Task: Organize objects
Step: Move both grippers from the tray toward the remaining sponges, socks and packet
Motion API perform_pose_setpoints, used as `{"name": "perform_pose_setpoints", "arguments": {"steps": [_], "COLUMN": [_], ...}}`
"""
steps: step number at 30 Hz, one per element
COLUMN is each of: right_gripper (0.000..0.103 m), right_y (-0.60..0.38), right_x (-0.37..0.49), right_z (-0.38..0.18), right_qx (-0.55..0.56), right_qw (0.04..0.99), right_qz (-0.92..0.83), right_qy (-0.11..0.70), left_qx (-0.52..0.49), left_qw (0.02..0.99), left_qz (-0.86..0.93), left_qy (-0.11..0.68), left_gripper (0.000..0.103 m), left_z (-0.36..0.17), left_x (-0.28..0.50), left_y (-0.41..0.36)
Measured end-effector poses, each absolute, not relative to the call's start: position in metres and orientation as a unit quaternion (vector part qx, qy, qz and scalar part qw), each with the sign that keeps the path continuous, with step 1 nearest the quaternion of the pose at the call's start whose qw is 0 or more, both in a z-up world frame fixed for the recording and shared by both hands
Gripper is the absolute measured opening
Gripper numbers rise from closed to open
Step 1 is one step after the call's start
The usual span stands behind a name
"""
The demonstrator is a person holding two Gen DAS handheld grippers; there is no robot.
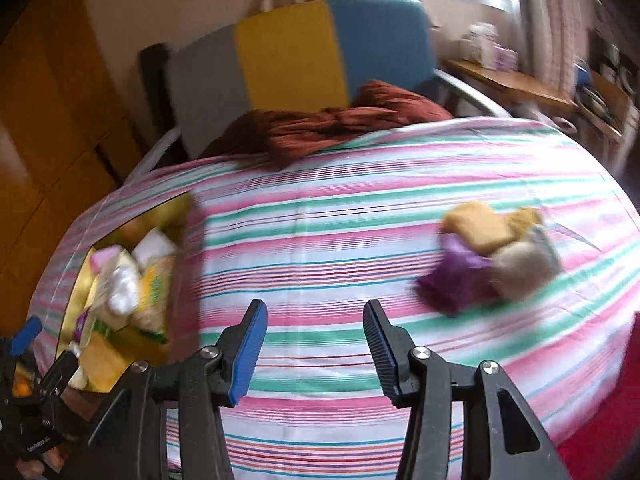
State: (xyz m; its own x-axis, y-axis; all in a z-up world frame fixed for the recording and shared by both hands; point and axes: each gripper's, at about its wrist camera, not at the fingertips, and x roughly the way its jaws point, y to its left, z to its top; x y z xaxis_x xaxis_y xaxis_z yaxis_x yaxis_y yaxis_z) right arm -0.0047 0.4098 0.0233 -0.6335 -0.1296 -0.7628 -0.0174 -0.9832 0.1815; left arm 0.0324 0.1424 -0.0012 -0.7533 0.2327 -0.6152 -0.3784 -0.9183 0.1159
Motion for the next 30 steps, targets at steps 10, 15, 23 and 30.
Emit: {"name": "perform_pose_setpoints", "arguments": {"steps": [10,15,23,30], "right_gripper": [0.050,0.050,0.051,0.064], "right_y": [0.518,0.552,0.569,0.581], "right_x": [-0.006,-0.019,-0.052,-0.071], "right_z": [0.031,0.022,-0.005,-0.024], "right_qx": [0.441,0.455,0.492,0.506], "right_qw": [-0.068,-0.091,-0.086,-0.094], "right_qz": [-0.886,-0.873,-0.849,-0.830], "right_qy": [-0.126,-0.152,-0.172,-0.216], "left_qx": [-0.313,-0.323,-0.339,-0.364], "left_qw": [0.225,0.249,0.283,0.300], "left_qz": [0.913,0.903,0.886,0.870], "left_qy": [0.135,0.138,0.141,0.141], "left_gripper": [0.098,0.098,0.098,0.097], "left_z": [0.000,-0.001,-0.006,-0.018], "left_x": [0.021,0.015,0.004,-0.012], "left_y": [0.194,0.222,0.269,0.303]}}
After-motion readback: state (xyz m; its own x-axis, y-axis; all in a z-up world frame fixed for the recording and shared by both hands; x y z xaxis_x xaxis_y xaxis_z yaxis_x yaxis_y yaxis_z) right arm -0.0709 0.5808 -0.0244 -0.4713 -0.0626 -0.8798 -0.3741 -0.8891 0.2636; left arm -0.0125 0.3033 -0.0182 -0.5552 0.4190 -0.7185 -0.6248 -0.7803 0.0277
